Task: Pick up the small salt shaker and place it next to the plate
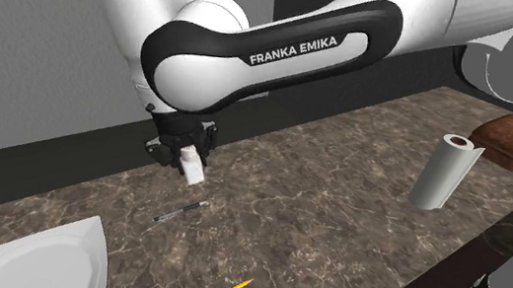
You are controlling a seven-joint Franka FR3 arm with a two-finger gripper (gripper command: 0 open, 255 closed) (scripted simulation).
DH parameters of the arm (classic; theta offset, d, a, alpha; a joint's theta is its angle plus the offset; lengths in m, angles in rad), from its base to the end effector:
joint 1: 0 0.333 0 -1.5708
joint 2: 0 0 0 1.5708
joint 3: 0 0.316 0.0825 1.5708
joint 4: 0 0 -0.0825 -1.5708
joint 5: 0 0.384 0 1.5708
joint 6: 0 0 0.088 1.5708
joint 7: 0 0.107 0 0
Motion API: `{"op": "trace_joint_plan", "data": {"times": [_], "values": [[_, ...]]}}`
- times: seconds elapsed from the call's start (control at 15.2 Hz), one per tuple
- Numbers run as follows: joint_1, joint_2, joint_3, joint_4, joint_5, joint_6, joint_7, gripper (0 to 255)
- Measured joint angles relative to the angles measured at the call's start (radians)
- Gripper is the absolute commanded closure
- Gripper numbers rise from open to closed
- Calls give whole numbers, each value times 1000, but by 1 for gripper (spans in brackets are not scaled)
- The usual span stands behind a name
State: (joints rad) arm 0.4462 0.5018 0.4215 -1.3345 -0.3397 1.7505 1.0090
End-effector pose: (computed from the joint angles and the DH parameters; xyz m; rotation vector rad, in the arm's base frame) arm 0.5122 0.4684 0.4577 3.0198 -0.1743 0.1243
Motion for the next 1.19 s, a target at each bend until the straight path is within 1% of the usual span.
{"op": "trace_joint_plan", "data": {"times": [0.26,0.53,0.59,0.79,0.99,1.19], "values": [[95,114,0,155,-35,-55,61,255],[215,273,-14,407,-71,-151,98,255],[226,289,-15,424,-74,-154,104,255],[230,307,-18,415,-78,-129,113,255],[216,291,-15,348,-78,-82,126,255],[213,301,-17,322,-82,-48,134,255]]}}
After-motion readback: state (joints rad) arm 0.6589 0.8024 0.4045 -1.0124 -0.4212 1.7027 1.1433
